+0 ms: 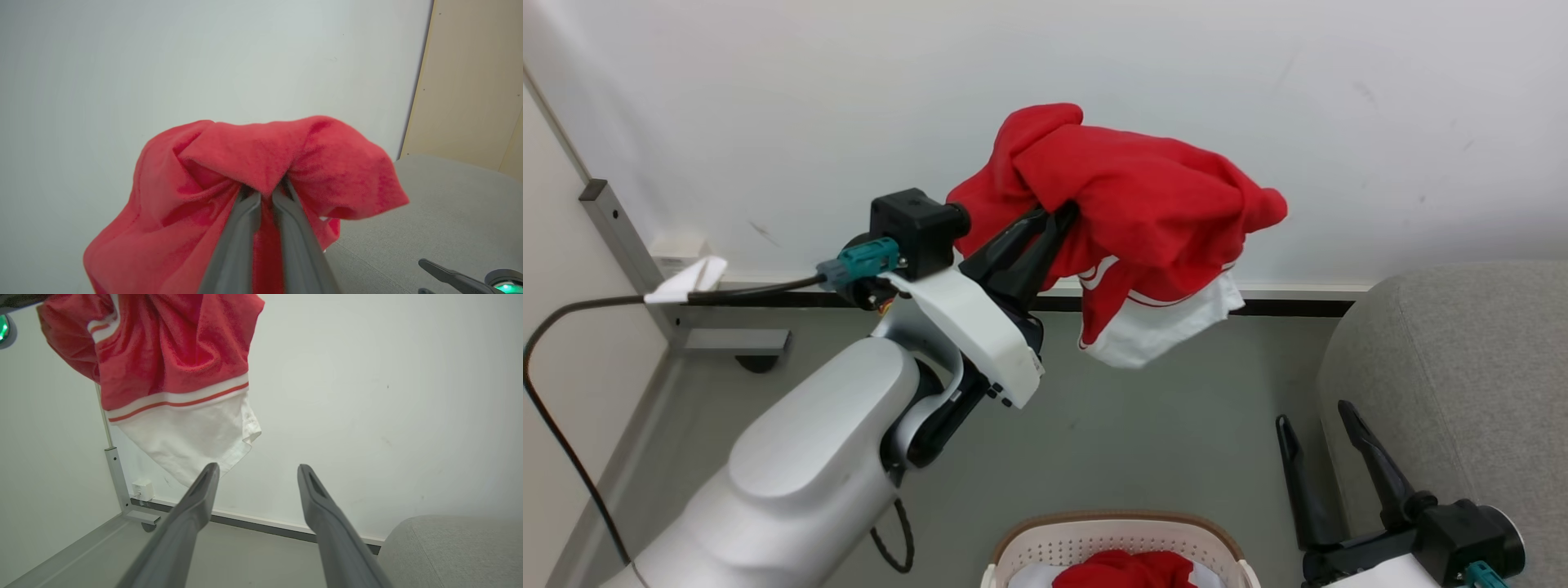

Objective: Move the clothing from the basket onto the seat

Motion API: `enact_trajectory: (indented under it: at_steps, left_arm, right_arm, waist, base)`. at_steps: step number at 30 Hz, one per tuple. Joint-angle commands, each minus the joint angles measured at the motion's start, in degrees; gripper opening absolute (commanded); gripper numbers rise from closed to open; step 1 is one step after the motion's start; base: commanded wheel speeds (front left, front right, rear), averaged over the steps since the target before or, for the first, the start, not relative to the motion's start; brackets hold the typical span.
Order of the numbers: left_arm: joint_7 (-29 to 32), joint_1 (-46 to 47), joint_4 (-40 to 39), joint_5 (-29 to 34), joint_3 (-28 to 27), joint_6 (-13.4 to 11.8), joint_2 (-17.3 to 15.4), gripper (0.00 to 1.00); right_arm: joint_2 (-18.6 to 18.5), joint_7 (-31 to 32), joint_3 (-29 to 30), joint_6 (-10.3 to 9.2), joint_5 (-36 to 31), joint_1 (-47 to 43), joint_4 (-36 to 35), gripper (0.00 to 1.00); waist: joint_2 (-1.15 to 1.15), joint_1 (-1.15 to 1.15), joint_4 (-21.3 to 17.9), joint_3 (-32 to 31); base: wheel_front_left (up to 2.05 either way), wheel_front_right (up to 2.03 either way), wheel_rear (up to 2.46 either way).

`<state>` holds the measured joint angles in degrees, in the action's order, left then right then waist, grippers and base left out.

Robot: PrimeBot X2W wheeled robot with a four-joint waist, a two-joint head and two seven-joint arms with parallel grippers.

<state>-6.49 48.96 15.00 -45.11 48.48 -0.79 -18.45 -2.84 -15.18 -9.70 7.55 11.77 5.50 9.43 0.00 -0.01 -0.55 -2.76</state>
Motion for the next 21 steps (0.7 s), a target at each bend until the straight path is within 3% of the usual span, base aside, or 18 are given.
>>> enact_trajectory:
  at_steps: [1,9,16,21]
  left_arm:
    - [0.41,0.49,-0.97,-0.82,-0.23,-0.52,-0.39,0.00]
    - [0.04,-2.32,-3.00,-1.02,0.81,-1.14,-1.02,0.00]
    - [-0.47,-3.91,-3.03,-0.85,1.69,-0.95,-0.79,0.00]
    - [-0.62,-4.25,-3.07,-1.03,2.21,-0.84,-0.31,0.00]
  right_arm:
    - [-0.10,0.05,-0.43,-0.12,0.30,-0.95,0.17,1.00]
    - [-0.44,0.05,-2.10,-0.12,-0.77,1.06,0.17,1.00]
    - [-2.97,0.05,-2.94,-0.12,-0.80,3.78,0.86,1.00]
    - [-5.63,0.05,-6.59,-0.12,0.57,6.84,3.45,1.00]
  waist:
    - [0.00,0.01,0.14,-0.06]
    - [0.00,0.01,1.00,0.38]
    - [0.00,0.01,2.72,0.27]
    - [0.00,0.01,3.92,0.03]
  base:
    - [0.00,0.00,0.00]
    - [0.00,0.00,0.00]
    - [0.00,0.00,0.00]
    - [0.00,0.00,0.00]
